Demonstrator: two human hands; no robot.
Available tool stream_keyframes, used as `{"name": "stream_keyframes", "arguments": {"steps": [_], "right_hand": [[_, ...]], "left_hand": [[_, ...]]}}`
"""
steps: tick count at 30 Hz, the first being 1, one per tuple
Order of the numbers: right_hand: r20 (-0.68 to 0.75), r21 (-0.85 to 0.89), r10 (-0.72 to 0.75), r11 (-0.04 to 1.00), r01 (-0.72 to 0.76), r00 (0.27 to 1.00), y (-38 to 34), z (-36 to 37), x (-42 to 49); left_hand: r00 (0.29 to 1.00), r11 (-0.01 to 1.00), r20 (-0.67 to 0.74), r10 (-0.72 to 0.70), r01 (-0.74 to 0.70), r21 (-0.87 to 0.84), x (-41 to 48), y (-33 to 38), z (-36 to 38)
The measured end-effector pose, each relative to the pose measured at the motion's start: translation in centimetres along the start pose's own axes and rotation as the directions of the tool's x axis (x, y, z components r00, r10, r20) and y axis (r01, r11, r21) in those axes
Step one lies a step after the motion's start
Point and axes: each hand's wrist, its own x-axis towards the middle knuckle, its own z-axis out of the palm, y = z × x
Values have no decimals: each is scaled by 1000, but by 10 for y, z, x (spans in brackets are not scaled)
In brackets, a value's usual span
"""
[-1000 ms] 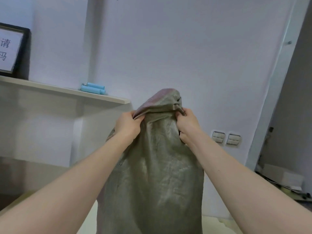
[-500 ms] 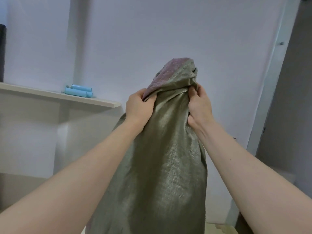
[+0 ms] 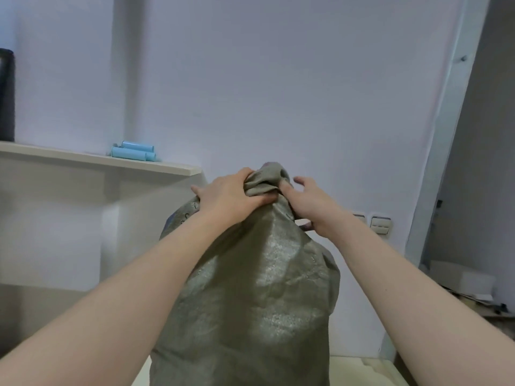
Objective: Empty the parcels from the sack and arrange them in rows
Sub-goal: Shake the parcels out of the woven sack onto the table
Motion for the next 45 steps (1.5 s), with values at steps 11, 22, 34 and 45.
{"name": "stream_keyframes", "arguments": {"steps": [11, 22, 34, 45], "right_hand": [[228, -28, -267, 960, 280, 936, 50, 8, -34], [23, -8, -57, 998, 57, 998, 51, 20, -25], [-36, 319, 80, 946, -64, 996, 44, 42, -20], [-286, 625, -103, 734, 267, 953, -11, -16, 8]], "left_hand": [[997, 1000, 78, -5, 5, 4, -3, 3, -4], [891, 903, 405, -204, 331, -274, -22, -39, -15], [856, 805, 10, -517, 490, -335, -27, -44, 5], [902, 648, -235, -363, 63, -759, 36, 30, -25]]}}
